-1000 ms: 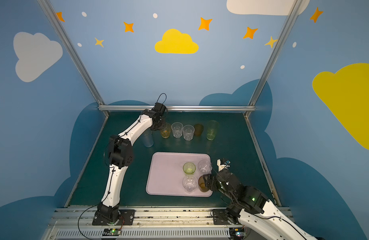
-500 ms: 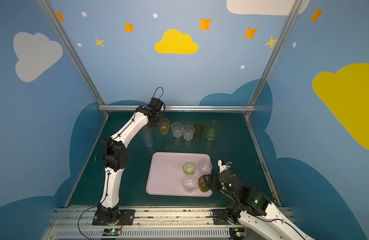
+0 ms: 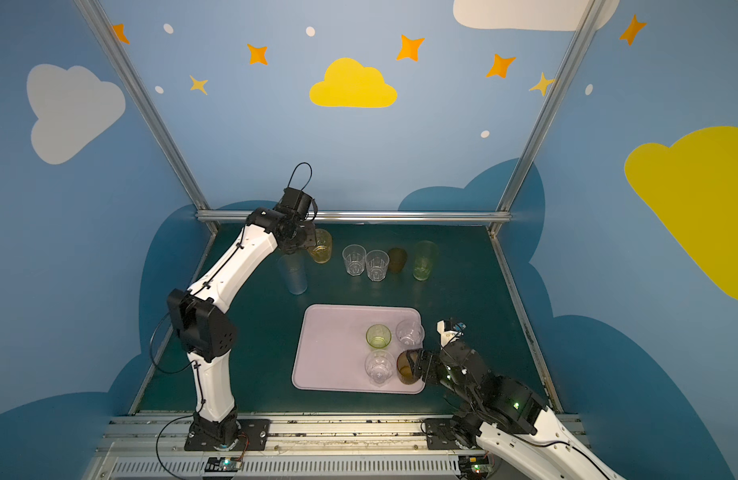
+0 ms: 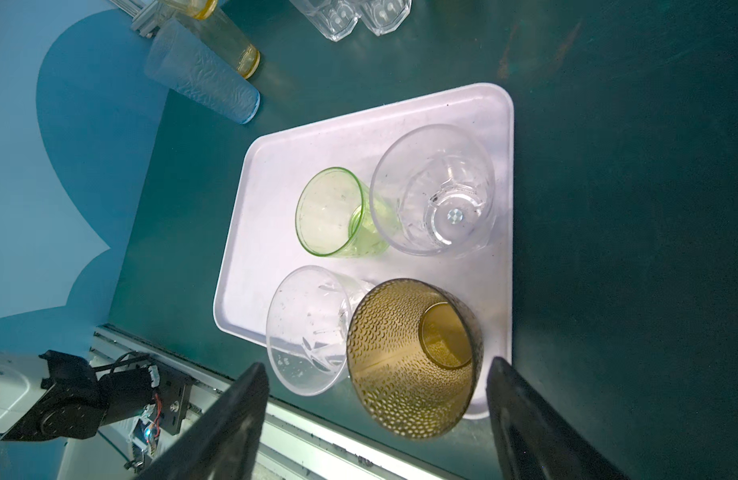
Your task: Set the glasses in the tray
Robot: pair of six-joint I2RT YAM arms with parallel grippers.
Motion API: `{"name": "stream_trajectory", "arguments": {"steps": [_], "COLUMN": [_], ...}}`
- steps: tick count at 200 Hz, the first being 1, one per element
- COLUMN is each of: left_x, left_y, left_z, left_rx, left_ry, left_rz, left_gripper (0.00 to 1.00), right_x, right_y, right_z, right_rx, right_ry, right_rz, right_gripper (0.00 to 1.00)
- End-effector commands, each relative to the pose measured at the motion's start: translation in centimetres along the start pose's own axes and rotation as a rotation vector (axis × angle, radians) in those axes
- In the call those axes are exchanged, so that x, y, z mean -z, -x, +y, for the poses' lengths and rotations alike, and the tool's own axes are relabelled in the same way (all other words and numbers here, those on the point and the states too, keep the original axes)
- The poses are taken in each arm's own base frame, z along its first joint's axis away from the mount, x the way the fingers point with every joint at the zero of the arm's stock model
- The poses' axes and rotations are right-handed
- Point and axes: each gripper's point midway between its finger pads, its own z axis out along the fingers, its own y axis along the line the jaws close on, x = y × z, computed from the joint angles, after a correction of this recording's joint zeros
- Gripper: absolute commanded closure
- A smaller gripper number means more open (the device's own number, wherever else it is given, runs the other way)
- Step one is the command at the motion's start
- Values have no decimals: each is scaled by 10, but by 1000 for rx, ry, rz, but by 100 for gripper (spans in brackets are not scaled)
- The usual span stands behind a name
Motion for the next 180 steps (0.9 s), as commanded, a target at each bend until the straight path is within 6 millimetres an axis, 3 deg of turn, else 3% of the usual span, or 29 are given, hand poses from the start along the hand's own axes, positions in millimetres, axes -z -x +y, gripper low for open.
{"name": "stream_trajectory", "arguments": {"steps": [1, 67, 103, 149, 180], "left_x": [26, 92, 127, 143, 155], "left_y": [-3, -40, -71, -122, -145], "left_z": [-7, -1, 5, 17, 28], "left_rx": [31, 24, 24, 13, 2], "left_ry": [-74, -148, -187, -203, -202], "left_rz": [-44, -110, -129, -91, -91], "left_gripper": [96, 96, 96, 96, 96], "right_x": [10, 12, 14, 18, 19], "right_y": [4, 1, -1, -7, -9], "right_z": [9, 12, 14, 6, 5], "right_rx": [-21, -22, -35, -40, -30], "right_ry": [36, 56, 85, 77, 80], "right_rz": [5, 20, 25, 30, 33], "right_gripper": [18, 18, 18, 18, 18]}}
